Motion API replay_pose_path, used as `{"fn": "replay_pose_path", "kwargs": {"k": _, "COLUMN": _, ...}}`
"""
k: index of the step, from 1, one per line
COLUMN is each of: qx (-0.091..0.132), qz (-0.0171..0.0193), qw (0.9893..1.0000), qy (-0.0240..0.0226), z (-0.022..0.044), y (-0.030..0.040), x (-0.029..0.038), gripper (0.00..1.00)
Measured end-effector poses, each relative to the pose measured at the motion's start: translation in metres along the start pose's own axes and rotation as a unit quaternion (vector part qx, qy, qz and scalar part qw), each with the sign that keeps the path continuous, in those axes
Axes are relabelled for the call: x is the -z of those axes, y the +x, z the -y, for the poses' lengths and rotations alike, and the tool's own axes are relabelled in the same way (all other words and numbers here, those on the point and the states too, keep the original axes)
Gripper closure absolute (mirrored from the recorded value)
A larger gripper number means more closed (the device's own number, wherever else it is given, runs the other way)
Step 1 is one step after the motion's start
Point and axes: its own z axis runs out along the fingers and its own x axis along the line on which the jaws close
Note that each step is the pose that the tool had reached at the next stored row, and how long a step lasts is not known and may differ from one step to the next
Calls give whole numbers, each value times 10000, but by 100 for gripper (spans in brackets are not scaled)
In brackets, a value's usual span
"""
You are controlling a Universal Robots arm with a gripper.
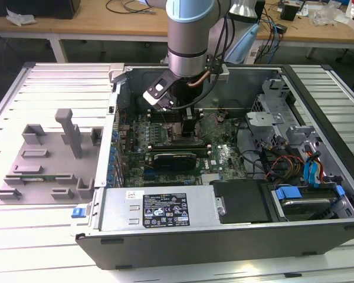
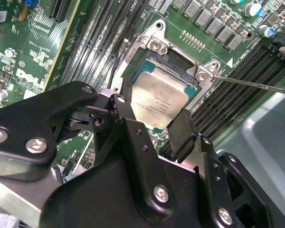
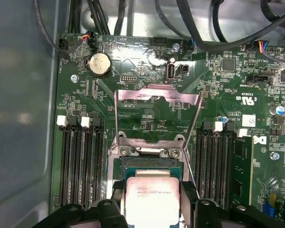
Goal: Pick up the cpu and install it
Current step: 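Place the cpu into insertion slot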
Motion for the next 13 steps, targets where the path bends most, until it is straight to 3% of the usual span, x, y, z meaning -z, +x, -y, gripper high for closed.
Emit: {"fn": "replay_pose_path", "kwargs": {"k": 13, "qx": -90, "qz": 5, "qw": 10000, "qy": 2, "z": 5, "y": 2, "x": -95, "gripper": 45}}
